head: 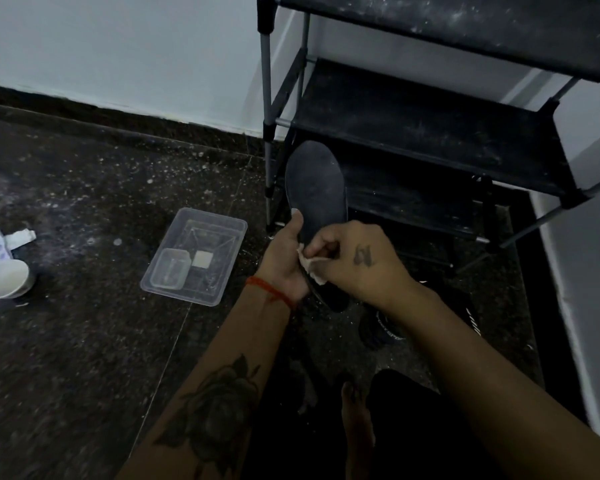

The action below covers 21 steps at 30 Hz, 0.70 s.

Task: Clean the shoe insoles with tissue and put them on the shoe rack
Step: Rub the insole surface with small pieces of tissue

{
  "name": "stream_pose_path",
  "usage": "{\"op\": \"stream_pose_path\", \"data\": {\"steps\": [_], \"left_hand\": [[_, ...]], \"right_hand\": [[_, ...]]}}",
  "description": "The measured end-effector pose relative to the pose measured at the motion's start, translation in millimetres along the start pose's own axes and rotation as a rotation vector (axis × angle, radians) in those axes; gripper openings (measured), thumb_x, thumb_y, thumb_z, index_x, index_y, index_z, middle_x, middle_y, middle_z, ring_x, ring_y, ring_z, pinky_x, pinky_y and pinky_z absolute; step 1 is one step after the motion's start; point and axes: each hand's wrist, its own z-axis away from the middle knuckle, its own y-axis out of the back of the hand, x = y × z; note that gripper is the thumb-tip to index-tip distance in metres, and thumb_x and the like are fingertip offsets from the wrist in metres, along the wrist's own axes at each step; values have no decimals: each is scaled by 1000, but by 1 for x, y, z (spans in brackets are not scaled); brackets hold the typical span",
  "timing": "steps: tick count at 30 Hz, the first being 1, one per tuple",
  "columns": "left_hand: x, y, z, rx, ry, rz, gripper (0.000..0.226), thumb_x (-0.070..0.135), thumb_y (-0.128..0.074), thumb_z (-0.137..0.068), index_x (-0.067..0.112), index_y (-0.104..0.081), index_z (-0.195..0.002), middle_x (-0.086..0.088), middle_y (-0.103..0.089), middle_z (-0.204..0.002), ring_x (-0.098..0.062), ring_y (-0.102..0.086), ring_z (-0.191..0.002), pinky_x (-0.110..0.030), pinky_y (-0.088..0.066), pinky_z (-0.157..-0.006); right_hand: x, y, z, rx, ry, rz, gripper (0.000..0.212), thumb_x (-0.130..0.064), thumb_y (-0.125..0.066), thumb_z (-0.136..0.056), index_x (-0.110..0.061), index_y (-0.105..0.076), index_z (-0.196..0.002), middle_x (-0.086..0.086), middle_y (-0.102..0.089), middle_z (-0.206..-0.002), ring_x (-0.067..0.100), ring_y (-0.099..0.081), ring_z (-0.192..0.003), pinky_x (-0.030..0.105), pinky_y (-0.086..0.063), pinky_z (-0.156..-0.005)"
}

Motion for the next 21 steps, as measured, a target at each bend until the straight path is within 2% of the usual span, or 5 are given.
{"op": "stream_pose_path", "data": {"steps": [6,11,16,18,21], "left_hand": [[-3,-4,-1,-18,0,-42,54,47,-25,-100,7,-60,-107,-10,-73,-81,-21,-71,-69,-30,-57,-68],[-2,-6,1,-30,-12,-35,45,42,-33,-100,6,-61,-104,-11,-71,-76,-19,-69,-60,-28,-59,-57],[0,-2,1,-62,9,-22,59,50,-25,-99,4,-62,-95,-14,-73,-77,-23,-72,-65,-31,-58,-61],[0,1,-2,-47,13,-28,60,53,-25,-98,6,-63,-99,-12,-73,-81,-22,-72,-70,-31,-58,-67],[0,1,-3,-49,-25,-6,55,49,-25,-99,8,-60,-112,-11,-72,-93,-22,-71,-79,-32,-57,-75]], "right_hand": [[21,0,-14,210,-51,146,7,-23,-67,-81,-21,-72,-84,1,-69,-93,14,-63,-84,16,-42,-71],[26,14,-15,346,-99,22,18,-11,-63,-80,-18,-72,-94,2,-71,-93,14,-66,-84,15,-47,-75],[1,7,-1,122,-5,-59,15,-14,-68,-76,-22,-73,-88,-6,-70,-85,5,-63,-75,6,-44,-59],[-1,1,0,45,0,9,13,-16,-67,-77,-21,-72,-87,-3,-71,-86,8,-63,-77,13,-47,-62],[5,1,-5,111,-11,58,11,-19,-65,-79,-18,-72,-87,2,-70,-92,15,-63,-85,23,-50,-75]]}}
